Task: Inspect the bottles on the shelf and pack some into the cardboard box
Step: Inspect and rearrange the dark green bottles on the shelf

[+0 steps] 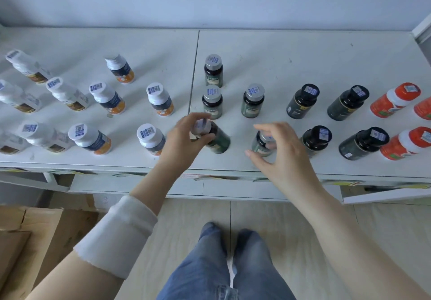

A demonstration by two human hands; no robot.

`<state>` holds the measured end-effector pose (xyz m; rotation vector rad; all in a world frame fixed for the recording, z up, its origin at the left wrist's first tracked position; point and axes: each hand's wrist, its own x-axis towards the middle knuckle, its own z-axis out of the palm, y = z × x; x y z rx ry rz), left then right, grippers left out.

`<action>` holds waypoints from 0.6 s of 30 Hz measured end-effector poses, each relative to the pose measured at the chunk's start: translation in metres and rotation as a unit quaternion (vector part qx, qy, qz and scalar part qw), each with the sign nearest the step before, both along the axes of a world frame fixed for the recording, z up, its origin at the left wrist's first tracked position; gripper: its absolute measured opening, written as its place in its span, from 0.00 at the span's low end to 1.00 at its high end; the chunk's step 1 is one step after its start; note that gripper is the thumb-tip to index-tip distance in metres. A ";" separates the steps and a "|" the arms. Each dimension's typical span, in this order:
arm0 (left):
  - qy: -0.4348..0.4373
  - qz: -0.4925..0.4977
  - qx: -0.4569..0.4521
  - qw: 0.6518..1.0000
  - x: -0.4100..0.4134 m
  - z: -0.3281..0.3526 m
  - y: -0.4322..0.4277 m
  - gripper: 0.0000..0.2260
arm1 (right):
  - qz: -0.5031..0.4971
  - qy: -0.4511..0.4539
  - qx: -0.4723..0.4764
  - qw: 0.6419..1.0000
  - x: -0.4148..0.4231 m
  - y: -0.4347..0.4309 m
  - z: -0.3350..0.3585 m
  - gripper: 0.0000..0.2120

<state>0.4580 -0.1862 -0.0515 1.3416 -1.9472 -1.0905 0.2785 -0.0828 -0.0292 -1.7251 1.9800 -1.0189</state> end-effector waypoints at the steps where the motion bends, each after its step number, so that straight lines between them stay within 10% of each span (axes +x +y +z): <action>1: 0.104 -0.001 0.083 0.991 0.005 0.009 0.000 0.15 | -0.021 -0.072 0.022 0.997 0.008 0.000 -0.001 0.22; 6: 0.324 -0.111 0.261 0.903 0.026 0.030 0.009 0.16 | -0.010 -0.454 0.083 0.887 0.037 -0.003 0.006 0.19; 11: 0.327 -0.063 0.265 0.905 0.037 0.025 0.007 0.12 | 0.019 -0.348 -0.014 0.937 0.056 0.000 0.004 0.23; 15: 0.350 -0.113 0.236 0.899 0.044 0.026 0.006 0.13 | -0.026 -0.482 0.030 0.875 0.060 -0.002 0.010 0.22; 18: 0.350 -0.120 0.267 0.890 0.045 0.029 0.008 0.15 | -0.018 -0.442 0.008 0.897 0.059 -0.002 0.013 0.20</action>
